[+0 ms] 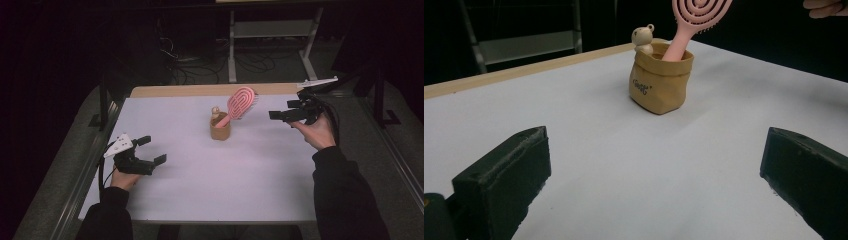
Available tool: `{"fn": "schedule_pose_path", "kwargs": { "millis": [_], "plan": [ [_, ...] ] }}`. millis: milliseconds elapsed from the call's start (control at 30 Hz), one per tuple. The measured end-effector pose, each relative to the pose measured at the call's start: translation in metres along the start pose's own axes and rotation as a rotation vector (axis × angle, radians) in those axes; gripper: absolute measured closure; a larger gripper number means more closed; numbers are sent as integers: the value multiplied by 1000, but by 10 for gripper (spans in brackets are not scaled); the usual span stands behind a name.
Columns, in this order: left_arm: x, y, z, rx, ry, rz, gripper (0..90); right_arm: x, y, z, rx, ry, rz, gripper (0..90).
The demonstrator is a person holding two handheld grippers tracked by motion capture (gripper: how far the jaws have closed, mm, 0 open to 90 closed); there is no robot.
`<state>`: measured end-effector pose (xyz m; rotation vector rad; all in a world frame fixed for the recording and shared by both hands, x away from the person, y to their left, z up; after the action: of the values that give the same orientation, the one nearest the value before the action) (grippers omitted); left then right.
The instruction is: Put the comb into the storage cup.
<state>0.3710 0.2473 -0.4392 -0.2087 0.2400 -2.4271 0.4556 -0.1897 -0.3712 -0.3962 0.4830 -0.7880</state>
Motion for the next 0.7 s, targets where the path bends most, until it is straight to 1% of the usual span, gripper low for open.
{"fn": "schedule_pose_path", "kwargs": {
  "millis": [133,300,367,500,667,700],
  "plan": [
    [0,0,0,0,-3,2,0,3,-6,-6,13,5,-2,0],
    [0,0,0,0,-4,0,0,4,-10,-16,1,-2,-9,0],
    [0,0,-1,-2,6,-1,0,5,-11,-19,0,-6,-14,0],
    [-1,-1,0,3,4,2,0,7,-14,-25,4,-5,-20,0],
    [-2,-1,-1,0,2,5,0,7,-19,-33,5,-5,-8,0],
    [-2,-1,-1,0,3,5,0,7,-19,-35,3,-8,-13,0]
  ]
}}
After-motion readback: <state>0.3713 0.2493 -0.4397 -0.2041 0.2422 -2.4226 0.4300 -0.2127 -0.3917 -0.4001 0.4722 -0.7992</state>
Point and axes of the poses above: each handheld gripper's, and its own axes: y roughly forward along the jaws, z roughly out of its top, x roughly to its right, the point moved 7 cm from there along y, roughly forward along the jaws, and after that the axes turned 4 degrees about x, right-handed, at the moved point
